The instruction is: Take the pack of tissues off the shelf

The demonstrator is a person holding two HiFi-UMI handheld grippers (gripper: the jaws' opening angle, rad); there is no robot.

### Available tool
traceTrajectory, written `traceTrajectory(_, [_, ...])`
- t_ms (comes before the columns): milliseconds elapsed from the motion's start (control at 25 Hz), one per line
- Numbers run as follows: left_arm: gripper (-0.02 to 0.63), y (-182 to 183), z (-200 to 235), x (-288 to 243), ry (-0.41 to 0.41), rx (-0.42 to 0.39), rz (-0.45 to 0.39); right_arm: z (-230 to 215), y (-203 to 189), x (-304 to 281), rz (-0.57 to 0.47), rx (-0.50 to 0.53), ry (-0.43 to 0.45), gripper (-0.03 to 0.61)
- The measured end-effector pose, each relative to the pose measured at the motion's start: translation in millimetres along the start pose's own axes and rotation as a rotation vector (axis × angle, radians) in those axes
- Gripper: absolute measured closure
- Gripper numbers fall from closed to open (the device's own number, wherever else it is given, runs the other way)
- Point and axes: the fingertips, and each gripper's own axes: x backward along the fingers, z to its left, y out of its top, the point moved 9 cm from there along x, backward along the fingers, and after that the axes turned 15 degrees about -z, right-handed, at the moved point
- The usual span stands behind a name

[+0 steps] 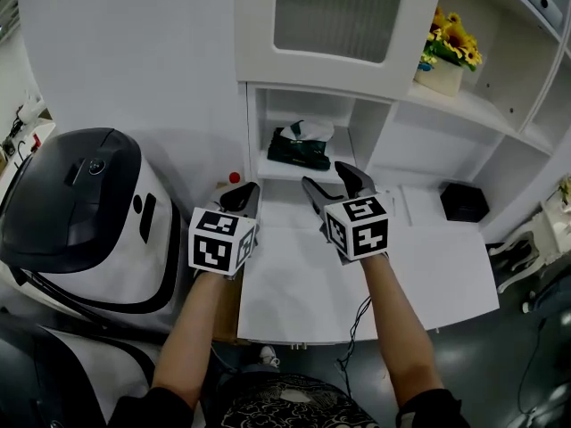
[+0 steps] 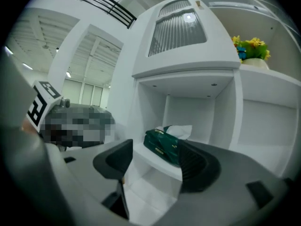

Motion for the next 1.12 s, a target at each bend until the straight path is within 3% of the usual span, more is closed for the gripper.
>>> traceTrajectory(600, [0.604, -13, 35, -35, -0.062, 0.013, 0.004, -18, -14, -67, 0.135, 0.193, 0.026, 0.298])
traceTrajectory(800, [0.604, -16, 40, -42, -0.076, 0.006, 0.003, -18, -17, -82, 0.158, 0.215, 0.047, 0.301])
traceTrajectory(1120, [0.604, -21, 49, -50, -0.079, -0.002, 0.006, -18, -28, -101, 0.192, 0.225, 0.058, 0.358])
